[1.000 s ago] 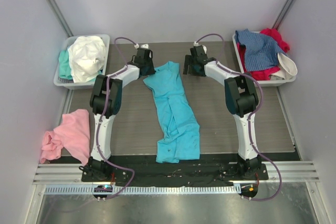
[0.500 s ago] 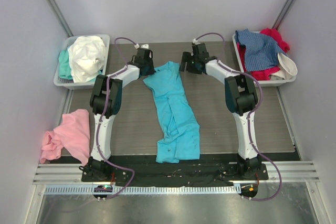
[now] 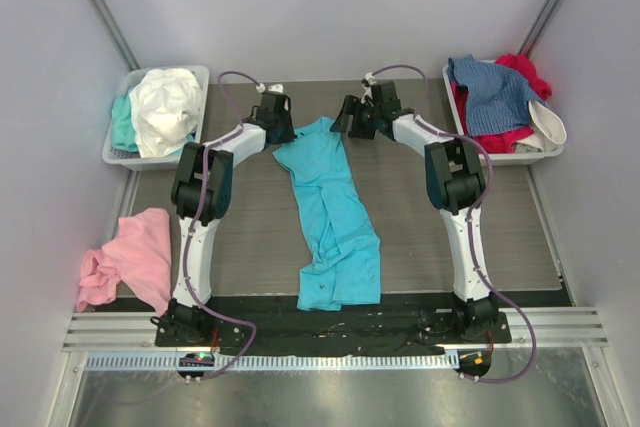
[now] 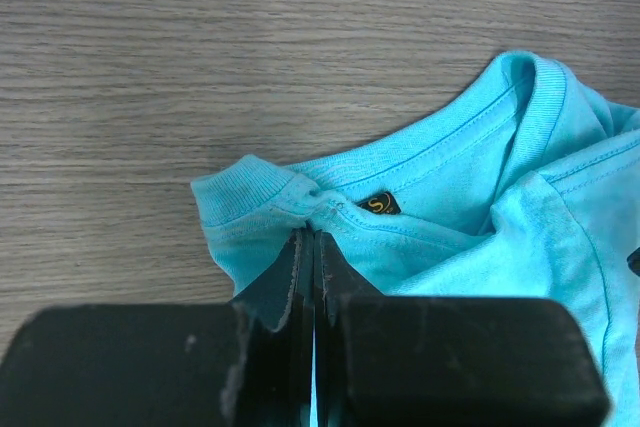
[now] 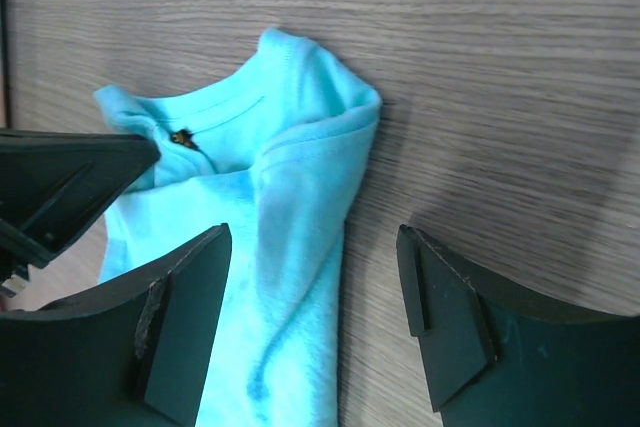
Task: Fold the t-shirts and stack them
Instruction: Fold the tshirt
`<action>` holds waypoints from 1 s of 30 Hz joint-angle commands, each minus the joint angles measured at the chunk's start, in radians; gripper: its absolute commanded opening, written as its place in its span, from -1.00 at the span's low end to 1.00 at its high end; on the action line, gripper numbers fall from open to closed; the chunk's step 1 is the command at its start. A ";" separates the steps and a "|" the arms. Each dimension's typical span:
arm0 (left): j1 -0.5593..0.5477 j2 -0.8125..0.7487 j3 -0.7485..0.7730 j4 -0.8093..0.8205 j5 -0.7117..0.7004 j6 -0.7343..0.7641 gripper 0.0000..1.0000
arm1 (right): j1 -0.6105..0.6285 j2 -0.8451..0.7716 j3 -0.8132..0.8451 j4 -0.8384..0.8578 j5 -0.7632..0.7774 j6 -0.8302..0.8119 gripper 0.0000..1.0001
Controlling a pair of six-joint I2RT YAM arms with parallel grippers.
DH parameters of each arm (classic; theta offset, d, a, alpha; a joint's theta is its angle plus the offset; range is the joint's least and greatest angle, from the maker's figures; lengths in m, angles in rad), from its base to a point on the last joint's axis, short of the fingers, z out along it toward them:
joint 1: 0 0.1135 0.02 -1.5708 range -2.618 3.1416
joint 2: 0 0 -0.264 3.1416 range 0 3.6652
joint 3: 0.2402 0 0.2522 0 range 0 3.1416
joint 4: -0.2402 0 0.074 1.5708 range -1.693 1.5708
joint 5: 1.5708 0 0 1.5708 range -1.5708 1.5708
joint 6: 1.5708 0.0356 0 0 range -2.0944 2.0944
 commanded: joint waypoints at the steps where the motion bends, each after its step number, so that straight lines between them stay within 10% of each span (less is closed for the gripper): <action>1: -0.001 0.017 0.010 -0.002 0.014 -0.006 -1.00 | 0.006 0.030 0.036 0.021 -0.078 0.024 0.50; 5: -0.003 0.019 0.013 -0.002 0.016 -0.006 -1.00 | 0.004 0.038 0.033 0.019 -0.097 0.030 0.34; 12: -0.003 0.025 0.019 0.001 0.034 0.000 -1.00 | -0.002 0.057 0.027 0.018 -0.098 0.042 -0.98; 30: 0.062 -0.035 0.022 -0.022 -0.001 0.058 -1.00 | -0.102 0.020 -0.036 0.068 -0.055 0.089 -0.98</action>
